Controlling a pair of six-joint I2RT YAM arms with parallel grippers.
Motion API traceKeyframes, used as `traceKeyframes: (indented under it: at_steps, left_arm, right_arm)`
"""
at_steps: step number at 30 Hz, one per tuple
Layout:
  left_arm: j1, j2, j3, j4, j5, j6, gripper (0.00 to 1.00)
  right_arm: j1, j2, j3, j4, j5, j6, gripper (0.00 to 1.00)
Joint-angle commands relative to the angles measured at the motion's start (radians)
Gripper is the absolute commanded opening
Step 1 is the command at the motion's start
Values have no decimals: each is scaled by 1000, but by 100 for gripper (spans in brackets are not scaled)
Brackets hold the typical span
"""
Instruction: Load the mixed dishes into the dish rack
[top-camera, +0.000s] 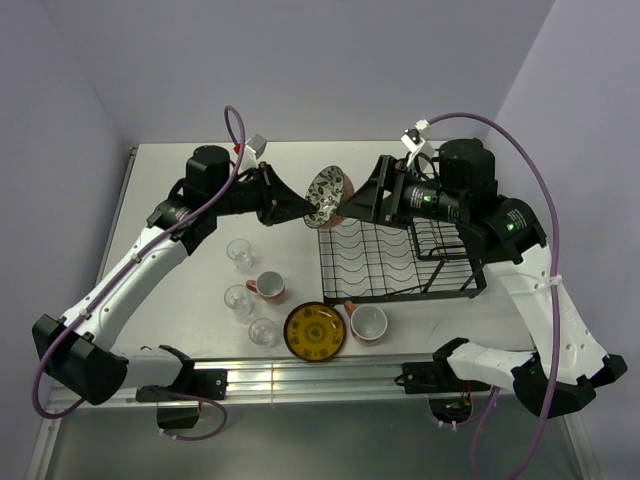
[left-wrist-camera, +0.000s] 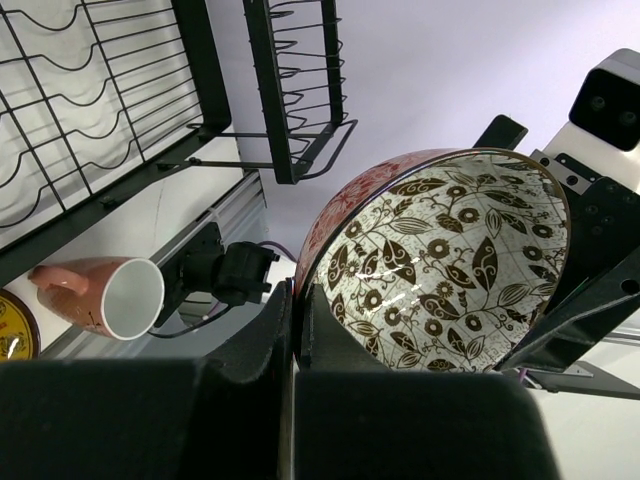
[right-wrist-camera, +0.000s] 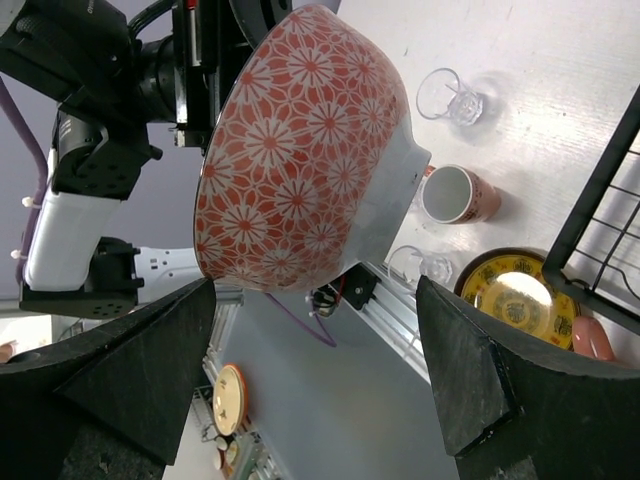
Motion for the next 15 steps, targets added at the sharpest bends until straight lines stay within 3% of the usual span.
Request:
traceKeyframes:
  at_steps: [1,15]
  left_arm:
    - [-27,-2,18,99,26,-8,0]
    - [-41,15,6,127,14,-12,0]
  right_arm:
    - [6,12,19,106,-13,15,88]
    - [6,-5,-45,184,-21,38,88]
